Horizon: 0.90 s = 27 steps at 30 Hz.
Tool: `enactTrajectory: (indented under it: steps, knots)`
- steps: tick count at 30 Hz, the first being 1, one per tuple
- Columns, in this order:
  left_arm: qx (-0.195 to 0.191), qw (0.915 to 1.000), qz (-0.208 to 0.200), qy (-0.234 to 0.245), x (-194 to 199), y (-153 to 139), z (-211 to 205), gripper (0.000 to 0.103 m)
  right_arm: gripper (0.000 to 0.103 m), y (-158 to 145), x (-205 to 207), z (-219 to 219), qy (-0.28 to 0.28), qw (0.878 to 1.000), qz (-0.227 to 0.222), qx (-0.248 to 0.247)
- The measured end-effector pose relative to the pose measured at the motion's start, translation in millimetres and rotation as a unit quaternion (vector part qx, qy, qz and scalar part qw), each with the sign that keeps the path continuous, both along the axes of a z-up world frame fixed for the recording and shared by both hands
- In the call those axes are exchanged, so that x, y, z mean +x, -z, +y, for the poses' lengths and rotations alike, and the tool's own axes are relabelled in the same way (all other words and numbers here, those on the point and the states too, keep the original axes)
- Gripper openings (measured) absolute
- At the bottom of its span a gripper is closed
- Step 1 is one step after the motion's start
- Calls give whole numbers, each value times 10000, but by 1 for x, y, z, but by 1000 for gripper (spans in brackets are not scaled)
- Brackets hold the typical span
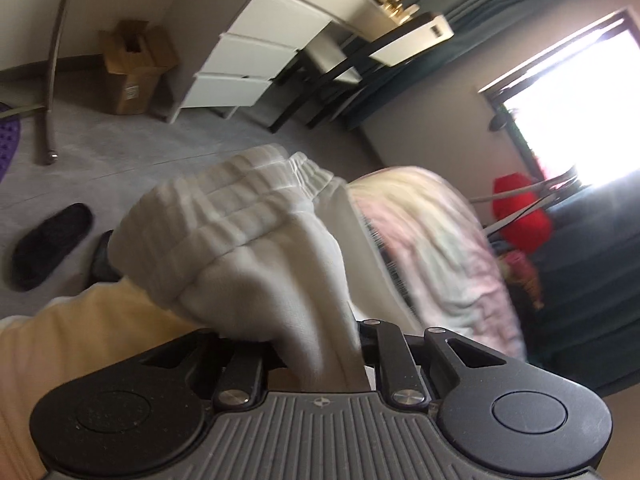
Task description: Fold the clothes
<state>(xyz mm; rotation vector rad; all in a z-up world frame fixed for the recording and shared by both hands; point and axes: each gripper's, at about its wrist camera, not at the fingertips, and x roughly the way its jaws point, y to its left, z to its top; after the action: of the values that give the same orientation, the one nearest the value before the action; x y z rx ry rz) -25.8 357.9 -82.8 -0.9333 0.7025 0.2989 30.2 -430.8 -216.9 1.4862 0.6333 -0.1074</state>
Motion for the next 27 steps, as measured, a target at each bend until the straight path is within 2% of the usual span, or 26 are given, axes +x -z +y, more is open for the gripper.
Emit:
enactTrajectory:
  steps: [2, 5, 7, 10, 13, 16, 17, 23, 25, 27]
  knots:
    - [61, 10000, 19, 64, -7, 2, -2, 23, 41, 2, -6, -3, 73, 9999, 85, 52]
    - [157, 9997, 28, 170, -17, 4, -6, 33, 48, 3, -13, -12, 396, 9991, -113, 98]
    - [222, 9995, 35, 241, -24, 5, -8, 51, 55, 6, -7, -17, 561, 9978, -315, 130]
    - [694, 9955, 144, 631, -30, -7, -24, 62, 55, 5, -5, -28, 739, 9961, -474, -43]
    - [1301, 9841, 238, 1188, -37, -24, -47, 68, 55, 3, -2, -38, 911, 9938, -479, -414]
    - [2015, 9646, 341, 1667, -42, -40, -81, 69, 55, 5, 18, -43, 760, 9932, -475, -748]
    - [2131, 9601, 315, 1785, -44, -45, -93, 69, 55, 6, 22, -46, 693, 9932, -495, -790]
    - [2507, 9386, -146, 2367, -54, -74, -176, 75, 55, 13, 10, -59, 751, 9927, -643, -690]
    - [2659, 9312, -349, 2470, -48, -81, -204, 77, 55, 17, 8, -64, 846, 9926, -663, -562]
    - [2668, 9277, -520, 2558, -35, -81, -234, 78, 53, 22, 7, -66, 946, 9924, -643, -443]
